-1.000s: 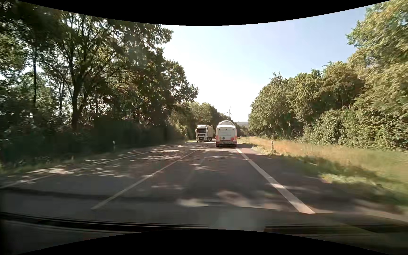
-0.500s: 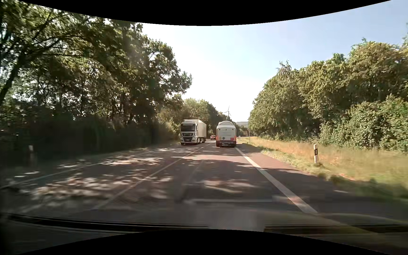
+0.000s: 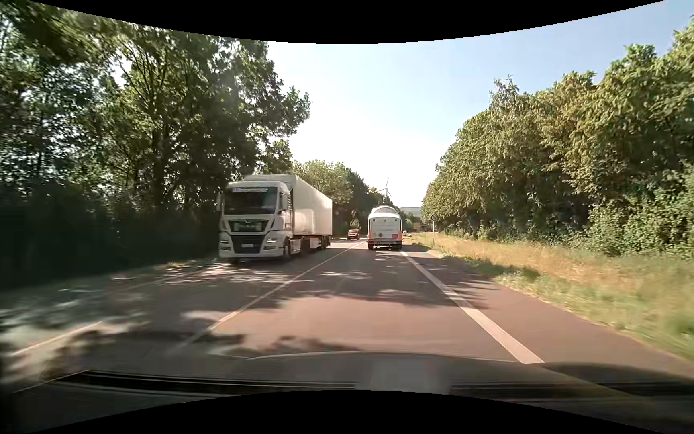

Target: Follow the waypoints while adhering to traffic rules and regulations

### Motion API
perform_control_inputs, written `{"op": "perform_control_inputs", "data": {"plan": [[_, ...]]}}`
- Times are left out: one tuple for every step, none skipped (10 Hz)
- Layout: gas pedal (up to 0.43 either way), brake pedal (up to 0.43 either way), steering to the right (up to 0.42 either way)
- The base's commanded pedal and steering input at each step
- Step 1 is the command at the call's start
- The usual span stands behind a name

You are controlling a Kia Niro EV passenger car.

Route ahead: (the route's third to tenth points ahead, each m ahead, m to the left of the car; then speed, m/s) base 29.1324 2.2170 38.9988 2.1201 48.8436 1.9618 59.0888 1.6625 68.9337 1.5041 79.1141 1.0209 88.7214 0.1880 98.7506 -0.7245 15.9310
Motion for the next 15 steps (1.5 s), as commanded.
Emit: {"op": "perform_control_inputs", "data": {"plan": [[0.000,0.006,0.006],[0.000,0.006,0.006],[0.000,0.006,0.006],[0.000,0.006,0.005],[0.000,0.006,0.006],[0.000,0.006,0.006],[0.000,0.006,0.006],[0.000,0.006,0.006],[0.000,0.006,0.006],[0.000,0.006,0.007],[0.000,0.006,0.008],[0.008,0.006,0.009],[0.008,0.006,0.009],[0.008,0.006,0.009],[0.008,0.006,0.009]]}}
